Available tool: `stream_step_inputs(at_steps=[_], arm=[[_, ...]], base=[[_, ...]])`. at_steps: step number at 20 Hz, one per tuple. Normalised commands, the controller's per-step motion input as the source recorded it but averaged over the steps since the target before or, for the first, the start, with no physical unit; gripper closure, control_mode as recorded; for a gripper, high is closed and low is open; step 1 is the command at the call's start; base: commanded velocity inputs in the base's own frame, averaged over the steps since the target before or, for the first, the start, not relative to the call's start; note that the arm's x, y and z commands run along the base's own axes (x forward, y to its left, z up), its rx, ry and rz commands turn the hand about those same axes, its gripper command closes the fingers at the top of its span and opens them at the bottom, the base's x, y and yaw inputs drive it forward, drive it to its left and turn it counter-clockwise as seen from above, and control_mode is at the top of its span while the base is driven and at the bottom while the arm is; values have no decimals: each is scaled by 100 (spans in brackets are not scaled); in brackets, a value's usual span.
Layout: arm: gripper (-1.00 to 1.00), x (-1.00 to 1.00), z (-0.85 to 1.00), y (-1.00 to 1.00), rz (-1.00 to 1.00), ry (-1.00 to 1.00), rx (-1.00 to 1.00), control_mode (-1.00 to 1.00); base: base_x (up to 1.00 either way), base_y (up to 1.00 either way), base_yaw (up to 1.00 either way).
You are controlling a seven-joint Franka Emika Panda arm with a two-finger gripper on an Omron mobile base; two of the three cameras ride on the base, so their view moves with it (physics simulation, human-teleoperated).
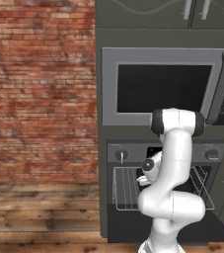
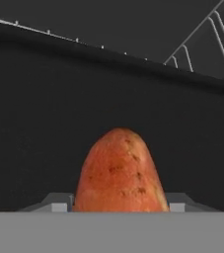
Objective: Place the sweet potato on the rack of the oven.
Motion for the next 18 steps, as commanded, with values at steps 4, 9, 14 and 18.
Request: stream_step_inputs(at_steps=[4, 9, 14, 18], arm=[[-100, -22, 0, 6, 0, -1, 0, -100], [-100, -8, 0, 5, 0, 0, 0, -100], [-100, -19, 18, 1, 0, -1, 0, -100], [-100, -38, 34, 1, 0, -6, 0, -100]], base=[[0, 0, 0], [0, 0, 0], [0, 0, 0], [0, 0, 0]])
